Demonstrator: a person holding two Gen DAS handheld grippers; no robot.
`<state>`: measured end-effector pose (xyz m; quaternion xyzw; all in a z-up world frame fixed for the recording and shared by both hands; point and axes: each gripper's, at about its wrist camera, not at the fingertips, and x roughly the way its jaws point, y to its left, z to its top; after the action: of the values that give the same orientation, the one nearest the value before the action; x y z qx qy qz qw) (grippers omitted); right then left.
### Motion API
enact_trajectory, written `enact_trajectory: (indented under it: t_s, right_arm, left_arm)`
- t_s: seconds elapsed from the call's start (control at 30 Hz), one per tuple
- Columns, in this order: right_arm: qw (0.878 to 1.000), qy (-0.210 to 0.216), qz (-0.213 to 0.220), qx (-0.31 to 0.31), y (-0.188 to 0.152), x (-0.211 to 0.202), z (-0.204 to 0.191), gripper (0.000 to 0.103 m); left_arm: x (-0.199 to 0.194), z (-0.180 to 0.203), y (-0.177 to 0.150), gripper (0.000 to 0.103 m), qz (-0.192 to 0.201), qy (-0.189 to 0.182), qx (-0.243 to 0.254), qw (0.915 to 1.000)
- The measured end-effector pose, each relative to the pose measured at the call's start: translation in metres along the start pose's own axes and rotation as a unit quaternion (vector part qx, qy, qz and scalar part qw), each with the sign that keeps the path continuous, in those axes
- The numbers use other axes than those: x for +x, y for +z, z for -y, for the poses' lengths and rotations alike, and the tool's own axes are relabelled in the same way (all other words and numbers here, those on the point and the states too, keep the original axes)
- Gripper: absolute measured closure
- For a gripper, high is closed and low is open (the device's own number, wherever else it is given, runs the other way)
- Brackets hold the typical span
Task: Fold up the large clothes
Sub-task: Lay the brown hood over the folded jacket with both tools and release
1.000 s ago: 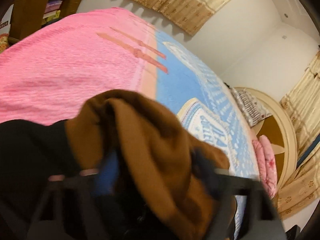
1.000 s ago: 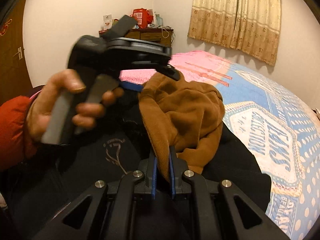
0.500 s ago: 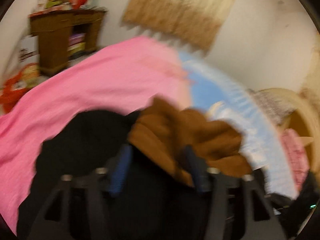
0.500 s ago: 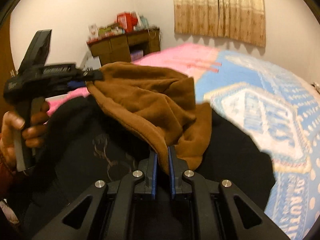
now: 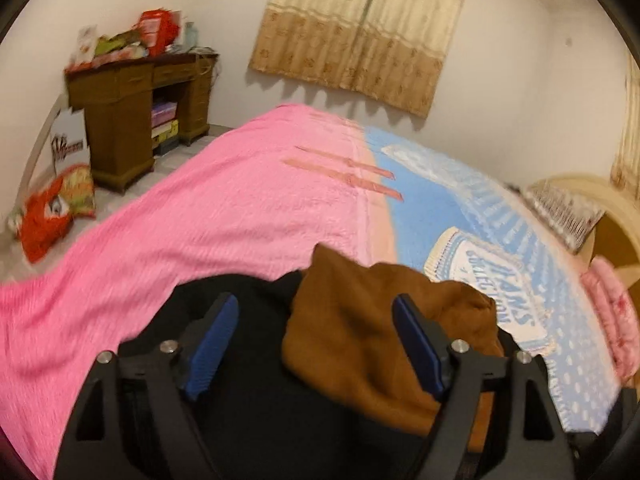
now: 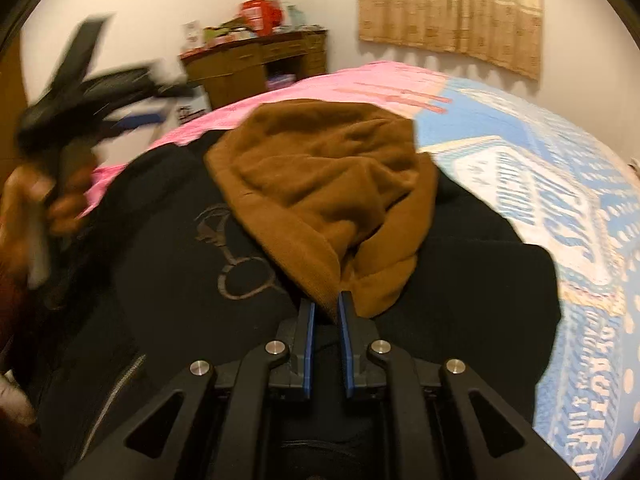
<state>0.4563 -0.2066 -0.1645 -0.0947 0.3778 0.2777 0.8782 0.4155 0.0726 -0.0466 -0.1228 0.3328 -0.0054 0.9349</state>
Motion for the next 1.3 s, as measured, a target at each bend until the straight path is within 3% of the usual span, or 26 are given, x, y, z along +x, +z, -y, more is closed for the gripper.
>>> enact_trajectory:
  t_s: [0.07, 0.17, 0.27, 0.37, 0.5, 0.53, 0.6, 0.63, 0.67, 0.7, 0.9, 1.03, 1.17, 1.23, 1.3]
  right_arm:
    - [1.000, 0.007, -0.009, -0.005, -0.004, -0.005, 0.001, 0.090]
    - [0.999, 0.028, -0.017, 0.007, -0.005, -0.018, 0.009, 0.091]
    - [0.996, 0.056, 0.018, 0.063, 0.008, -0.034, 0.027, 0.090]
    - [0.988, 0.061, 0.060, 0.130, 0.033, -0.034, 0.045, 0.090]
    - [0.972, 0.047, 0.096, 0.211, 0.065, -0.001, 0.062, 0.090]
    - [0.972, 0.060, 0.089, 0.211, 0.071, 0.014, 0.061, 0.090]
    - [0.980, 0.063, 0.031, 0.186, 0.076, 0.060, 0.049, 0.090]
    - [0.985, 0.038, -0.028, 0.163, 0.073, 0.092, 0.041, 0.090]
    - [0.989, 0.022, -0.036, 0.139, 0.069, 0.105, 0.034, 0.090]
    - [0.993, 0.008, -0.005, 0.114, 0.070, 0.099, 0.027, 0.090]
    - [0.992, 0.005, -0.013, 0.126, 0.078, 0.079, 0.025, 0.090]
    - [0.988, 0.014, 0.058, 0.145, 0.055, 0.023, 0.033, 0.090]
    - [0.991, -0.020, -0.029, 0.126, 0.028, 0.050, 0.028, 0.087]
    - [0.990, -0.020, 0.010, 0.138, 0.021, 0.045, 0.028, 0.086]
    - [0.989, -0.029, -0.003, 0.147, 0.026, 0.043, 0.026, 0.086]
  left_arm:
    - [0.030, 0.011, 0.008, 0.019, -0.040, 0.020, 0.011, 0.9990]
    - [0.060, 0.012, -0.008, 0.019, -0.100, 0.059, 0.025, 0.9929]
    - [0.081, 0.000, -0.041, 0.020, -0.135, 0.098, 0.036, 0.9853]
    - [0.070, 0.000, -0.052, 0.022, -0.102, 0.105, 0.052, 0.9879]
    - [0.064, -0.006, -0.054, 0.022, -0.091, 0.098, 0.035, 0.9904]
    - [0.063, -0.008, -0.055, 0.022, -0.088, 0.095, 0.031, 0.9912]
    - [0.061, -0.009, -0.056, 0.022, -0.082, 0.096, 0.030, 0.9916]
    - [0.060, -0.009, -0.057, 0.022, -0.078, 0.097, 0.032, 0.9917]
    - [0.060, -0.007, -0.056, 0.022, -0.077, 0.099, 0.033, 0.9916]
    - [0.061, -0.003, -0.057, 0.022, -0.077, 0.098, 0.032, 0.9917]
    - [0.067, -0.002, -0.055, 0.022, -0.078, 0.091, 0.029, 0.9924]
    - [0.066, -0.002, -0.057, 0.022, -0.078, 0.090, 0.028, 0.9925]
    - [0.069, 0.004, -0.057, 0.021, -0.083, 0.098, 0.039, 0.9909]
    - [0.071, 0.006, -0.057, 0.021, -0.088, 0.099, 0.043, 0.9903]
    - [0.068, 0.003, -0.054, 0.021, -0.096, 0.080, 0.039, 0.9914]
